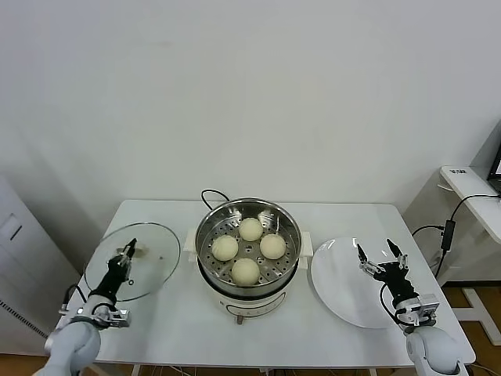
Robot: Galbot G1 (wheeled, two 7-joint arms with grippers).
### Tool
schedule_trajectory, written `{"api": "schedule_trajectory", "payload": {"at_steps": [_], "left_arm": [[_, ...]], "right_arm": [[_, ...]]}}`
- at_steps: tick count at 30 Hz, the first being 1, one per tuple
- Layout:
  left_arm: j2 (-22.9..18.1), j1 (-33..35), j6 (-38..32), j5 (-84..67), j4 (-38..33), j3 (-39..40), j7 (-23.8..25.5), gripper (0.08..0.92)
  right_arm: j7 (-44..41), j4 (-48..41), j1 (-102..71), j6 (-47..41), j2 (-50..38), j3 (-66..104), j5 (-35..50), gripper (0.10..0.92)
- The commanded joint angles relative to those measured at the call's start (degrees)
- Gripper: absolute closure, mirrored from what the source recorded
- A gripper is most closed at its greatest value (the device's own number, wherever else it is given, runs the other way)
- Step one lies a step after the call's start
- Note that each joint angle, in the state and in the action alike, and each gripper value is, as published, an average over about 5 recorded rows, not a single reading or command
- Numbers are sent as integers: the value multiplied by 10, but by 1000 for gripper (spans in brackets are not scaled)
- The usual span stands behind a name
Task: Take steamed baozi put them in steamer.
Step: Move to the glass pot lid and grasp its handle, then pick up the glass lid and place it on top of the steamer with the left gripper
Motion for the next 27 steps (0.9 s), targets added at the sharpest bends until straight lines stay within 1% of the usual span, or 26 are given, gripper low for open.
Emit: {"api": "schedule_trajectory", "payload": {"at_steps": [1, 6, 8, 12, 17, 19, 21, 25, 27], "left_arm": [[57, 5, 40, -77, -114, -16, 45, 886], [85, -8, 94, -99, -171, -3, 78, 886], [94, -17, 126, -99, -196, 13, 93, 886], [109, -30, 218, -96, -250, 67, 131, 886], [122, -53, 339, -82, -317, 164, 175, 886], [120, -74, 391, -72, -334, 206, 189, 886], [114, -96, 421, -55, -342, 242, 201, 886], [88, -146, 458, -3, -338, 317, 224, 886], [72, -164, 473, 19, -334, 342, 241, 886]], "right_arm": [[-5, 9, -1, -1, -6, 2, 7, 203], [-11, 10, 0, 0, -11, 5, 13, 203], [-12, 10, 0, 1, -12, 6, 13, 203], [-13, 10, 0, 1, -13, 8, 15, 203], [-14, 11, 0, -1, -15, 12, 19, 203], [-14, 13, 0, -1, -16, 14, 21, 203], [-13, 15, -1, -2, -17, 15, 21, 203], [-12, 19, -8, -4, -19, 22, 20, 203], [-12, 19, -11, -4, -17, 25, 20, 203]]}}
